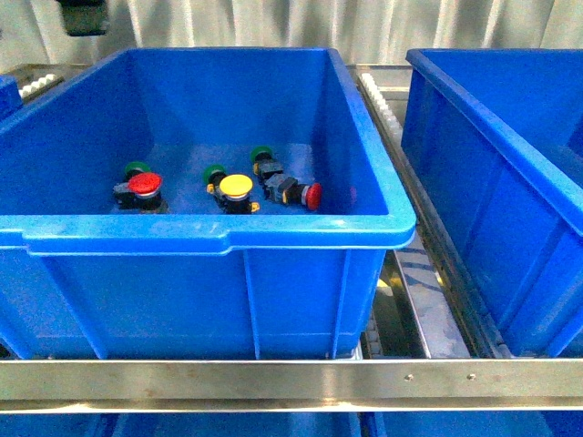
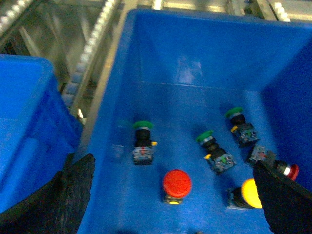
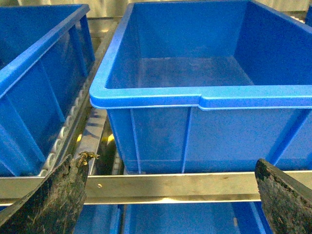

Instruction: Pick red and yellow buttons and place in box

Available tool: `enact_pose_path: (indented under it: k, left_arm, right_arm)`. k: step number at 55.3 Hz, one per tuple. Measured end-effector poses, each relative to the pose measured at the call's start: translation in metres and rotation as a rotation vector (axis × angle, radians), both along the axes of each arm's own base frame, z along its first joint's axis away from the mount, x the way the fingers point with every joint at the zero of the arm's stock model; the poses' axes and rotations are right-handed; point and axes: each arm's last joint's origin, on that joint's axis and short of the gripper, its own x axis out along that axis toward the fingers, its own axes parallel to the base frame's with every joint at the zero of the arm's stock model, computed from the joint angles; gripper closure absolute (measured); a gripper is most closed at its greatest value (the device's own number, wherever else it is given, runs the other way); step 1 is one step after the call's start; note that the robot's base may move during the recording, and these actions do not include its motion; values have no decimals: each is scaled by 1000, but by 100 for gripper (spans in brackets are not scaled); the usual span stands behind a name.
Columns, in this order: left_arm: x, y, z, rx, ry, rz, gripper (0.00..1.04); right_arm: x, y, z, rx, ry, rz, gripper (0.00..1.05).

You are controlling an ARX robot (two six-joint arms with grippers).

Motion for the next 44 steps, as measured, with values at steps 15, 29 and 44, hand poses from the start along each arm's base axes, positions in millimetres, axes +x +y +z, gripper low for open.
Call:
enact_pose_path:
  k: [15, 29, 44]
  left_arm:
    - [41, -59, -37, 4, 186, -36, 8]
    - [65, -80, -49, 42, 198, -35, 8]
    - [87, -100, -66, 64, 237, -59, 8]
  right_arm:
    - [0, 0, 0, 0, 0, 0, 6]
    - [0, 0, 0, 0, 0, 0, 6]
    - [0, 0, 0, 0, 0, 0, 6]
